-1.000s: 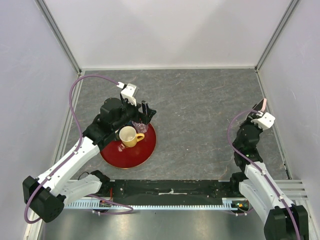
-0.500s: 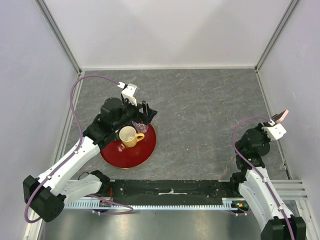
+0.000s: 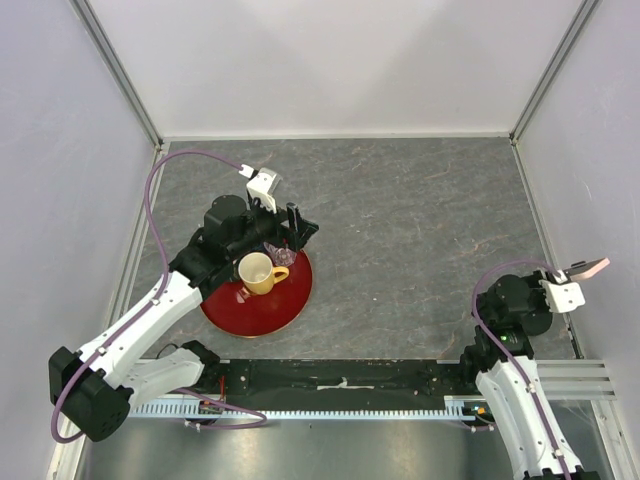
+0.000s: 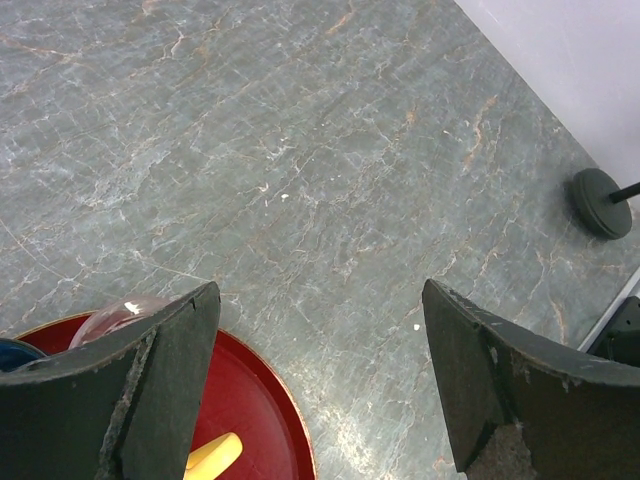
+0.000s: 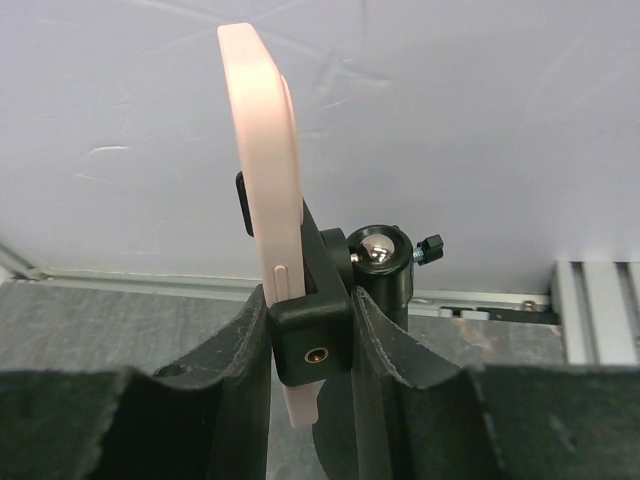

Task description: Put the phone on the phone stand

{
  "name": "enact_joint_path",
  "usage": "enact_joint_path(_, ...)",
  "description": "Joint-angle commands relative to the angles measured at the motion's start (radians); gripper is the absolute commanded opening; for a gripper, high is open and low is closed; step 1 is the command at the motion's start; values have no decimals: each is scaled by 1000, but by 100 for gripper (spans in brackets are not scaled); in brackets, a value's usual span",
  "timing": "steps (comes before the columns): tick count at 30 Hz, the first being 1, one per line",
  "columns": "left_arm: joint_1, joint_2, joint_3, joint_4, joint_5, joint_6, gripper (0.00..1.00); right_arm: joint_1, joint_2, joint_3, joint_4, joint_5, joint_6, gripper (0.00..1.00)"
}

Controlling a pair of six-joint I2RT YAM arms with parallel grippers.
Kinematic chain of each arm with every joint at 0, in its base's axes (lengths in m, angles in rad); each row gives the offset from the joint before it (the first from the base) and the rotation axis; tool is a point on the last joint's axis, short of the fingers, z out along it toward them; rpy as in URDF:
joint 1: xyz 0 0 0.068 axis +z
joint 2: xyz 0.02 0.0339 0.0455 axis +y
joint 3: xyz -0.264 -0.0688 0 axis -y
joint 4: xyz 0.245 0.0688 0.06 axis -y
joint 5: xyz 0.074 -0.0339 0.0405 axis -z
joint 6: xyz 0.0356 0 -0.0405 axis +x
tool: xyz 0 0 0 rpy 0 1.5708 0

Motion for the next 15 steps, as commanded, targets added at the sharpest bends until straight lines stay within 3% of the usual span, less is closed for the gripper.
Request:
enact_joint_path(1, 5, 2, -8, 52, 31, -38, 88, -2, -2, 78, -96, 91, 121, 0)
enact_joint_path(10, 5, -9, -8, 51, 30, -39, 88, -2, 40, 107, -217, 105, 212, 1)
enact_joint_path(15, 5, -10, -7, 49, 31, -39, 87, -3, 60, 119, -236, 85, 230, 18)
